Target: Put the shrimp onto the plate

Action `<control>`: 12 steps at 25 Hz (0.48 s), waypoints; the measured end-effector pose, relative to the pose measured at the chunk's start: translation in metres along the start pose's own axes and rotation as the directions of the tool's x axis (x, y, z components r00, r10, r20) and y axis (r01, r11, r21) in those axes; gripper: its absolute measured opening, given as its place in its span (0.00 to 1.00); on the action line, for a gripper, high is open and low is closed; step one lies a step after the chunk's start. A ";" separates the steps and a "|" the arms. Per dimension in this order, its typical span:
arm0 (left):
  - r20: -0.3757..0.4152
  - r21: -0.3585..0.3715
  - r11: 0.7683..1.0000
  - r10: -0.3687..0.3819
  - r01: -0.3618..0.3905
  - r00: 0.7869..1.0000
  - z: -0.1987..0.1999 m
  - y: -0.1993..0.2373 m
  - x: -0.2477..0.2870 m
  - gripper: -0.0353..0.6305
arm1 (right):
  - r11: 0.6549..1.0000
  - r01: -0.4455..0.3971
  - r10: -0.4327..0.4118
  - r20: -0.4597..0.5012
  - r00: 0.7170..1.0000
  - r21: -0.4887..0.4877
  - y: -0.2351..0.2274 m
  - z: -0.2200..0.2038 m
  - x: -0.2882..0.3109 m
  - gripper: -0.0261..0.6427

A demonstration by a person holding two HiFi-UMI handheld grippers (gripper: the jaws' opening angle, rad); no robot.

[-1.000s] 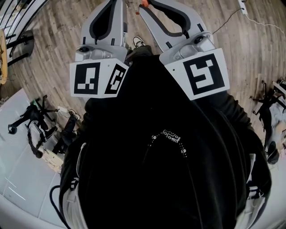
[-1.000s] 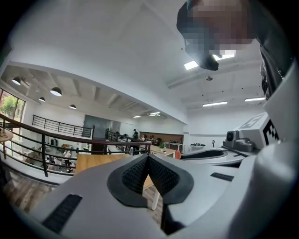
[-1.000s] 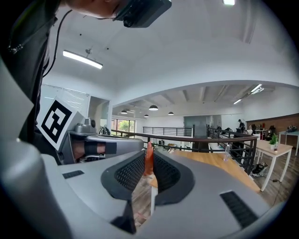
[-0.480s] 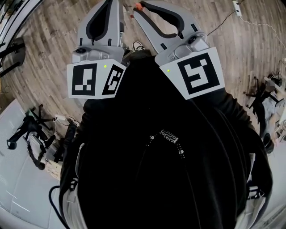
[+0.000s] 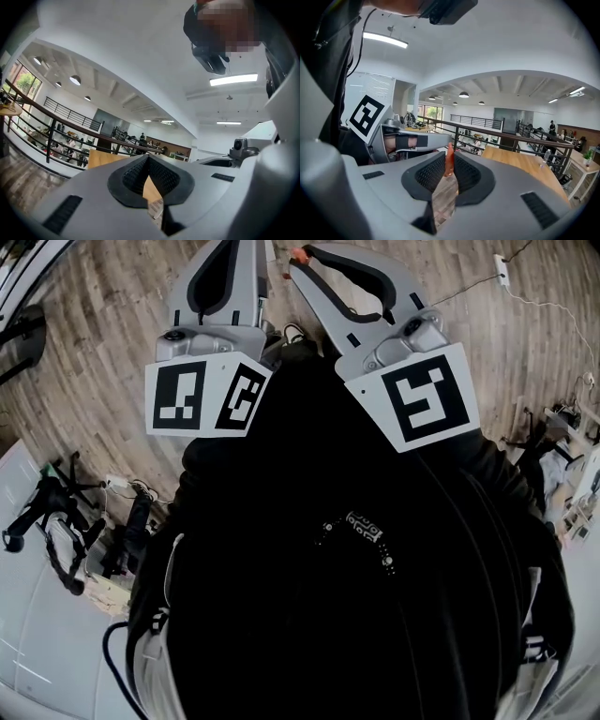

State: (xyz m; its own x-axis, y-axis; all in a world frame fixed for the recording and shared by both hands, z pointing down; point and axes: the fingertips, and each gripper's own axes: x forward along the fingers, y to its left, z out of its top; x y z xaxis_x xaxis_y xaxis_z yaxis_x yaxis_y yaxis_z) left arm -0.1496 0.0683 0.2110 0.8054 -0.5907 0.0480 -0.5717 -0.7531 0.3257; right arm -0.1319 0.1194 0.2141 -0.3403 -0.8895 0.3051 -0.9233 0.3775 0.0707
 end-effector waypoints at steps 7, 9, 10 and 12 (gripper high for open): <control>0.011 0.074 0.997 -0.003 0.002 1.000 0.015 0.007 -0.001 0.06 | 0.999 -0.026 0.028 0.046 0.999 -0.038 0.006 0.019 0.017 0.14; 0.016 0.092 0.996 0.003 -0.004 1.000 0.020 0.008 0.003 0.06 | 0.998 -0.034 0.037 0.066 0.997 -0.046 0.002 0.024 0.021 0.14; 0.016 0.100 0.995 0.007 -0.008 1.000 0.021 0.011 0.006 0.06 | 0.998 -0.039 0.042 0.073 0.996 -0.047 -0.001 0.025 0.025 0.14; 0.017 0.115 0.993 0.013 -0.015 1.000 0.024 0.021 0.016 0.06 | 0.998 -0.049 0.053 0.082 0.995 -0.046 -0.007 0.027 0.038 0.14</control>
State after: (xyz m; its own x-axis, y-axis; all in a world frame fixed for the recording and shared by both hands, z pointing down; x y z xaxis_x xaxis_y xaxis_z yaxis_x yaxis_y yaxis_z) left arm -0.1523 0.0364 0.1957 0.7953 -0.6052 0.0363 -0.5977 -0.7726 0.2141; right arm -0.1426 0.0763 0.1996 -0.4018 -0.8864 0.2299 -0.8964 0.4320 0.0989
